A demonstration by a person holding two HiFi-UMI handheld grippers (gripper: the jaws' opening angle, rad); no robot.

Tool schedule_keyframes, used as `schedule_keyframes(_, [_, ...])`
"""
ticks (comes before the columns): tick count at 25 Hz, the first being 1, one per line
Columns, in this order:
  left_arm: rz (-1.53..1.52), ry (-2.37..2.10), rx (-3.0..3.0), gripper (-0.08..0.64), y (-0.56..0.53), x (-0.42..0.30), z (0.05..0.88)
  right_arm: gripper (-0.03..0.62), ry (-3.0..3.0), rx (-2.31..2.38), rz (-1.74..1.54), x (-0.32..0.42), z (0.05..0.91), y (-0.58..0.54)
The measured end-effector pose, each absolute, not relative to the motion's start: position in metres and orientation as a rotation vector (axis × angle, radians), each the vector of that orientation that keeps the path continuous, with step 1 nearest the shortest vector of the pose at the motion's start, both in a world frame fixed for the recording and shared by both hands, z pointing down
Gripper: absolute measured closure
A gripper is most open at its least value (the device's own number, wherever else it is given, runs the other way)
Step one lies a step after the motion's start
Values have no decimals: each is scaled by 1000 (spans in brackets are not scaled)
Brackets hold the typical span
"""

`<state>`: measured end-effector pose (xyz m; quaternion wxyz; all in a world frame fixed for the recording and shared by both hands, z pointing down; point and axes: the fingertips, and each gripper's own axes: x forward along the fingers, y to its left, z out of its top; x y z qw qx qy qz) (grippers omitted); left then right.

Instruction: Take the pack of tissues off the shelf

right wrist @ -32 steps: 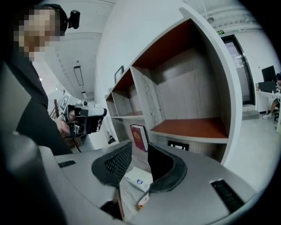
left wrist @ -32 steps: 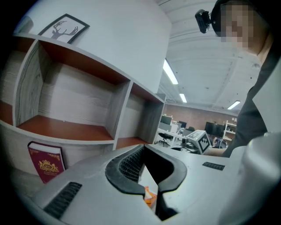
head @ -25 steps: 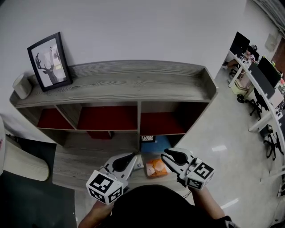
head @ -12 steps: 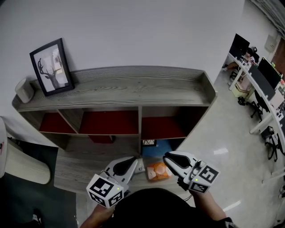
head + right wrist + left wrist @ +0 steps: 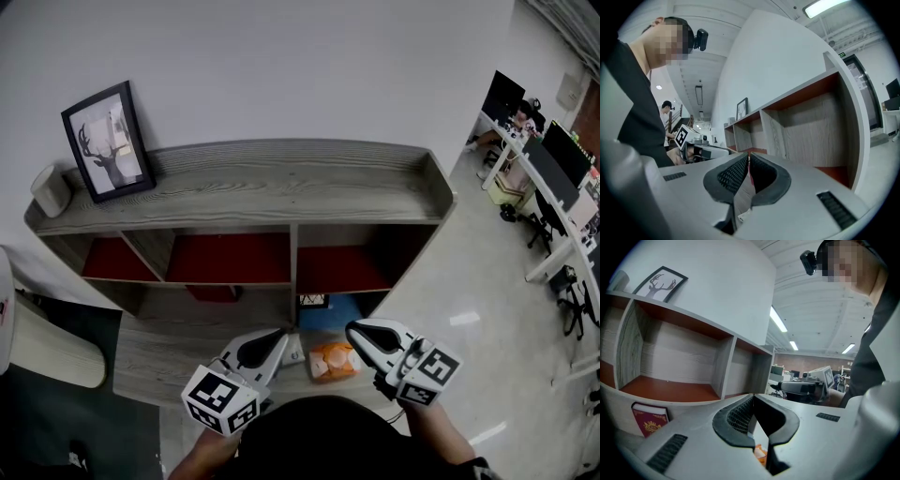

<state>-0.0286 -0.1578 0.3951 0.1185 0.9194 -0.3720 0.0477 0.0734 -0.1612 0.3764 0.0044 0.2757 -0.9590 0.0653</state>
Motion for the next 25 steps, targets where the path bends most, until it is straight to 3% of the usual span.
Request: schedule_keyframes(25, [138,-1093,2689,545,-157,-32,396,575,-2980,848,204,68,382,-159])
